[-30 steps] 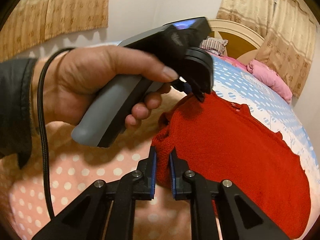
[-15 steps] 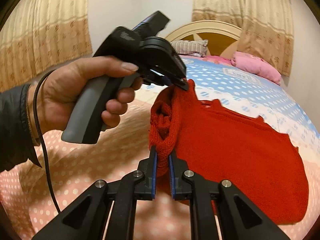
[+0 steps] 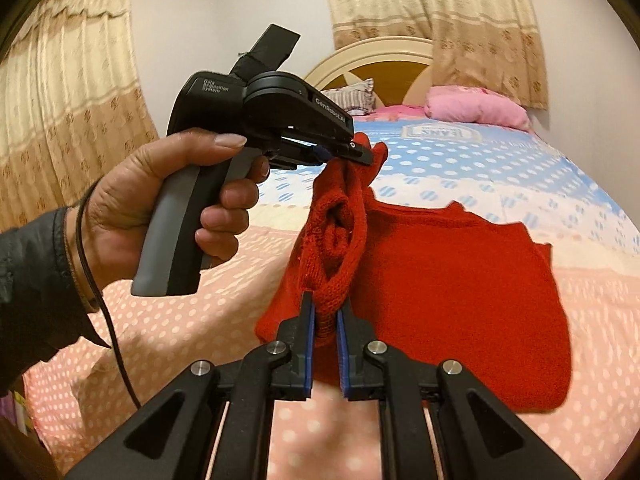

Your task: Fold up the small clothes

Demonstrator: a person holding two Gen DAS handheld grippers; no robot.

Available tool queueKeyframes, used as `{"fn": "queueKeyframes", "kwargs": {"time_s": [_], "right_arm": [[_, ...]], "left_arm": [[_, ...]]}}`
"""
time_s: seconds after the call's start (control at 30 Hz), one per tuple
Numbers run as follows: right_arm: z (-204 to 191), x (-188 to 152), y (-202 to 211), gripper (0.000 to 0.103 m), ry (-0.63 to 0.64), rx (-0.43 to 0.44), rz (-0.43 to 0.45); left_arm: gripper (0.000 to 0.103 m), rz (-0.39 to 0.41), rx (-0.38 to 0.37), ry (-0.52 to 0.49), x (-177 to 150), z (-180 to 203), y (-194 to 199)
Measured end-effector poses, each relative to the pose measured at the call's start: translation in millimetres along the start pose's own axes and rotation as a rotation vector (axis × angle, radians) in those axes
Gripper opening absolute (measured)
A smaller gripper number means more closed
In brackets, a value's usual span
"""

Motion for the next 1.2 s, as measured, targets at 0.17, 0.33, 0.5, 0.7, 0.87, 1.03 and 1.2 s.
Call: {"fn": "queueKeyframes", "kwargs": {"time_s": [0.17,0.33,0.5,0.7,0.87,1.03,1.2], "right_arm": [[31.4,-3.2,9.8,0.009,-0.063,-0.006,-0.007],[60.5,-14.0,12.3,0.009,-0.139,-0.014,-0.029],[85.7,-24.2,17.6,0.009,-0.201,-0.019,-0.044],[104.3,-38.6,22.9,0.009,-0.254,-0.025,-0.055],[120.9,-50.1,28.2,0.008,-0.305,-0.036,-0.057],[134.7,-63.8,32.3,0.008,-0.349,-0.056,-0.071],[144.9,-71.9,40.2,0.008,-0.389,-0.072,-0.068]], "left_arm": [[0.011,-0.030,-0.029,-0.016,-3.2,25.0,-25.2],[0.011,-0.061,-0.045,-0.034,-8.7,46.3,-49.3],[0.011,-0.092,-0.056,-0.056,-15.9,63.8,-67.1],[0.011,-0.118,-0.065,-0.079,-23.9,79.6,-83.0],[0.011,-0.131,-0.067,-0.094,-27.2,91.0,-96.3],[0.011,-0.149,-0.062,-0.132,-35.0,99.5,-113.9],[0.019,-0.143,-0.042,-0.208,-42.6,111.9,-103.4]]}}
Point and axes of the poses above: each gripper's, at about its wrist camera, not at the fingertips, and y roughly against the way its jaws point, z to its right, x to its top, the point moved 9 cm from there along -y, roughly the way its jaws point, and after that the axes turned 8 degrees about -x, right-handed, at the moved point
